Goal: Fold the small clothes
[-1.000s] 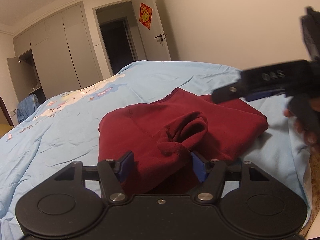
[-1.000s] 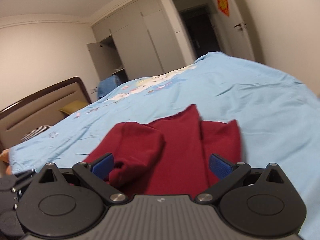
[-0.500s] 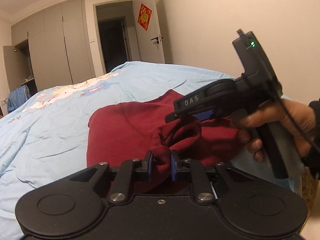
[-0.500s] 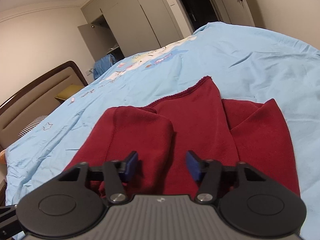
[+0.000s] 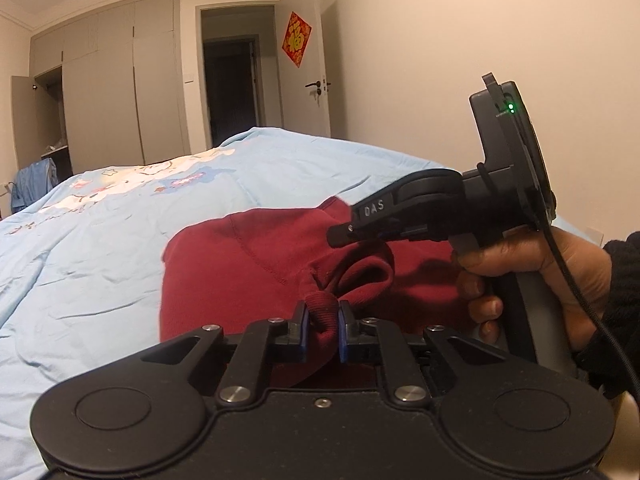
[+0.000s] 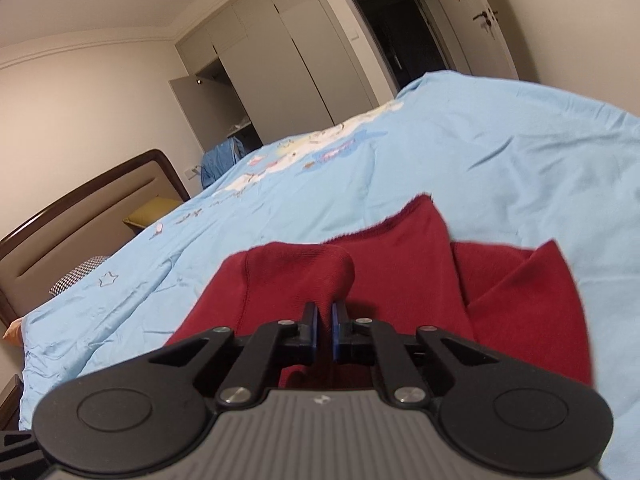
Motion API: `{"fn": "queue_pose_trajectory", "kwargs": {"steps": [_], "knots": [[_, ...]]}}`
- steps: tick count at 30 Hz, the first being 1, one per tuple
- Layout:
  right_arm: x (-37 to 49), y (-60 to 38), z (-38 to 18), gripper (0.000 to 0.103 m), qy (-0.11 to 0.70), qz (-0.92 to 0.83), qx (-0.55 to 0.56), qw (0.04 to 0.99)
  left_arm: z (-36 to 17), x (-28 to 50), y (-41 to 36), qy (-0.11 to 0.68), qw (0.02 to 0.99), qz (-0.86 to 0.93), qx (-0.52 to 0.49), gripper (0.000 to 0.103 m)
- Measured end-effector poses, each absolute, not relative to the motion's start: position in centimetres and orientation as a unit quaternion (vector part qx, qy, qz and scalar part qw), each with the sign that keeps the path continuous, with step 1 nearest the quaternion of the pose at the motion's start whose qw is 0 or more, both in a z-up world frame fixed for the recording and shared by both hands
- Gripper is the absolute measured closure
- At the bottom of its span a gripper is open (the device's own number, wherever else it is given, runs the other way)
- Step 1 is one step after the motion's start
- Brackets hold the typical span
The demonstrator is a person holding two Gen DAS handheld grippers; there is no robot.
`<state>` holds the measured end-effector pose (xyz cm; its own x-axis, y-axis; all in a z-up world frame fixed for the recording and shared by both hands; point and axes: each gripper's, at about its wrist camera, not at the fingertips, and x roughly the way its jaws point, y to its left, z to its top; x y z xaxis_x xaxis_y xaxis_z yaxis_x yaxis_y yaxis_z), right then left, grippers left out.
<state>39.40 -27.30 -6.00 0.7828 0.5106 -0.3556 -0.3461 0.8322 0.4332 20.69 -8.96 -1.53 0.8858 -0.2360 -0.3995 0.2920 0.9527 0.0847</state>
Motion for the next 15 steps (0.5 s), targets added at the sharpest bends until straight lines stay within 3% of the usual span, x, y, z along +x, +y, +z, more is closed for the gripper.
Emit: {"fn": "queue_pose_trajectory", "kwargs": {"steps": [15], "knots": [[37.6, -34.2, -4.8, 0.095, 0.187, 0.151, 0.186, 0.953, -1.5, 23.1, -14.9, 0.176, 0.954, -0.226, 0.084, 0.089]]}}
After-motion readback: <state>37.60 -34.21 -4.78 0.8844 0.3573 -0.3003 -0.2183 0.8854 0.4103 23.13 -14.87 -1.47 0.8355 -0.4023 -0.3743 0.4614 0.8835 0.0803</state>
